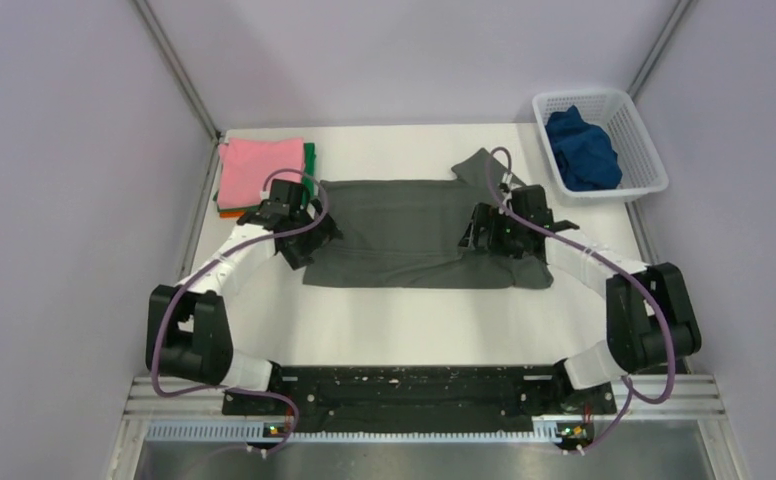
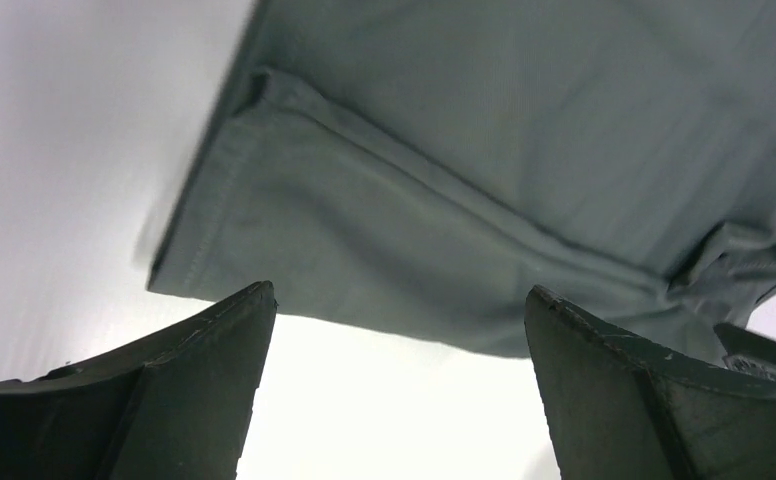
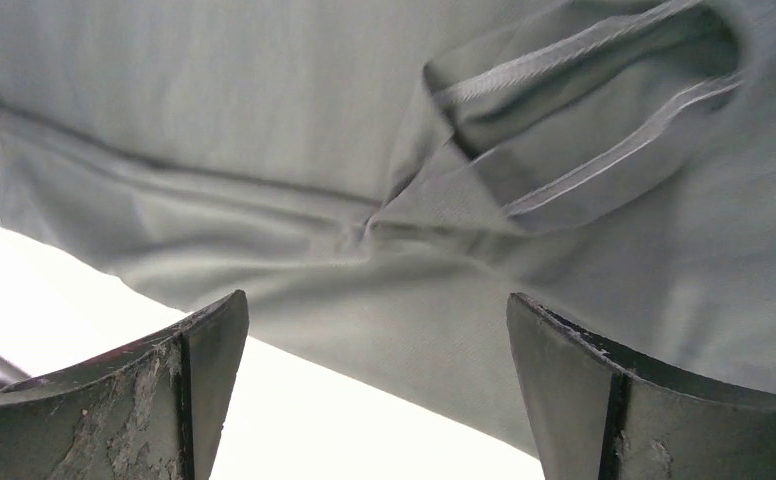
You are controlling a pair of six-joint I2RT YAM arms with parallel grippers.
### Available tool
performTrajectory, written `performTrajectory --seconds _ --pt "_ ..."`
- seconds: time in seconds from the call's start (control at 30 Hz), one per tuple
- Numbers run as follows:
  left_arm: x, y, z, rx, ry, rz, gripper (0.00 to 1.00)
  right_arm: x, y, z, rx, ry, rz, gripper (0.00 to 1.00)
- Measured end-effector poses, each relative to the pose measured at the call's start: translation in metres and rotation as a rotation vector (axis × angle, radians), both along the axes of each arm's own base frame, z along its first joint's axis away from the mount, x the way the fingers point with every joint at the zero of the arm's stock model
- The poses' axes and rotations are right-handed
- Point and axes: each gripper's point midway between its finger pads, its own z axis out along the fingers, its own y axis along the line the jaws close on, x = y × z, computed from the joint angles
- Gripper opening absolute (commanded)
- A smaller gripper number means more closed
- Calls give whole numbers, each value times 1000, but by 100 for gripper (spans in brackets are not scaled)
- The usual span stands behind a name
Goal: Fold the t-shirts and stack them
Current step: Fold the flattened tshirt in 1/3 of the way
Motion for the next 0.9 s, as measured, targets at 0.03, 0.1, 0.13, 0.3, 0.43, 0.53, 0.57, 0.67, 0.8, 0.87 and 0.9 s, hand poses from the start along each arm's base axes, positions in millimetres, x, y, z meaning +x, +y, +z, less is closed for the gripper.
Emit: performTrajectory --seconds 0.03,0.1,0.13,0.3,0.43,0.53,0.57,0.67,0.8,0.87,0.9 --pt "-4 -6 -4 -4 11 -23 99 -7 6 -4 6 15 19 99" --pt "-10 -13 -10 -10 28 -51 99 -13 12 -8 10 27 39 99" --pt "-12 -13 -13 -10 35 -54 99 -13 15 -8 12 25 44 99" --pt "-14 -12 -20 0 56 -57 99 2 17 -19 -4 25 22 99" --pt "-13 -10 -21 9 55 -57 99 26 18 -34 -36 48 -1 99" --pt "-13 -9 -21 16 54 -58 99 54 26 -28 -33 17 -7 99" --pt "-13 -9 -22 19 54 -58 99 63 30 -24 -33 3 -8 99" --pt "-13 -7 -22 30 55 -52 99 90 39 -8 -29 -52 -14 99" --pt "-13 -5 -23 37 56 -48 99 109 48 12 -16 -110 -15 99" --pt "-14 -5 -23 38 60 -49 99 112 49 15 -15 -124 -16 99" --pt "-14 -5 -24 39 66 -49 99 112 48 15 -20 -125 -17 99"
